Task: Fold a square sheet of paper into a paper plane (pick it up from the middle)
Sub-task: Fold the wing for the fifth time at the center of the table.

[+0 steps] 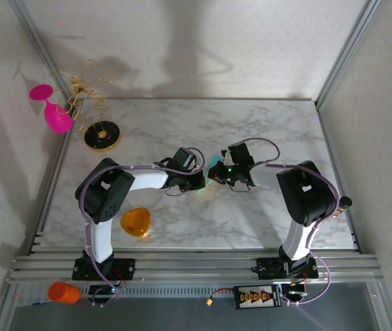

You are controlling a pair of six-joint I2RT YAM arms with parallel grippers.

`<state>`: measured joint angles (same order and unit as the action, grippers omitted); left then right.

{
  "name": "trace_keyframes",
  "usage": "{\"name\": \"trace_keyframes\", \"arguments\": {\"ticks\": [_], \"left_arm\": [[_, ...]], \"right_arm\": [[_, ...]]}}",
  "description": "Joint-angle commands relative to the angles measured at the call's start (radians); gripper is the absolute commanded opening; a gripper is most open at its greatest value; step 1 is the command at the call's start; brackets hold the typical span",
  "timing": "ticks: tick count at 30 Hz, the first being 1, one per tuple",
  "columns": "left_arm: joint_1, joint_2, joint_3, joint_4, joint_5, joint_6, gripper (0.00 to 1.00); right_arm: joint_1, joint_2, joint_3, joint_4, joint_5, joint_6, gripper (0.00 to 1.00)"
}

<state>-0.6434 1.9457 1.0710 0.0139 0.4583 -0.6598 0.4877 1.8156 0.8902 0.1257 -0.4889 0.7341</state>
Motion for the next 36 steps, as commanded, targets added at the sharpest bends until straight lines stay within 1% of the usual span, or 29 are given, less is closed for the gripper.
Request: {"name": "trace_keyframes", "arguments": {"ticks": [1, 8, 17, 23, 30, 33, 36], "left_arm": [[0.007, 0.018, -0.013, -0.062, -0.041, -0.011, 0.00], [0.007, 0.014, -0.013, -0.060, -0.034, -0.014, 0.00], [0.007, 0.006, -0.017, -0.069, -0.029, -0.004, 0.00], [0.007, 0.014, -0.023, -0.090, -0.047, 0.001, 0.00], [0.007, 0.016, -0.018, -0.098, -0.047, 0.009, 0.00], [0.007, 0.014, -0.013, -0.098, -0.044, 0.011, 0.00], [0.007, 0.014, -0.008, -0.101, -0.044, 0.012, 0.00]], "right_arm": [[0.012, 0.034, 0.019, -0.027, 0.028, 0.023, 0.00], [0.013, 0.065, 0.033, -0.050, 0.048, 0.027, 0.00], [0.010, 0.084, 0.074, -0.144, 0.138, 0.004, 0.00], [-0.029, 0.078, 0.106, -0.153, 0.157, -0.017, 0.00], [-0.069, 0.090, 0.144, -0.147, 0.129, -0.070, 0.01], [-0.062, 0.050, 0.138, -0.114, 0.073, -0.105, 0.02], [-0.055, 0.002, 0.115, -0.101, 0.056, -0.119, 0.03]]}}
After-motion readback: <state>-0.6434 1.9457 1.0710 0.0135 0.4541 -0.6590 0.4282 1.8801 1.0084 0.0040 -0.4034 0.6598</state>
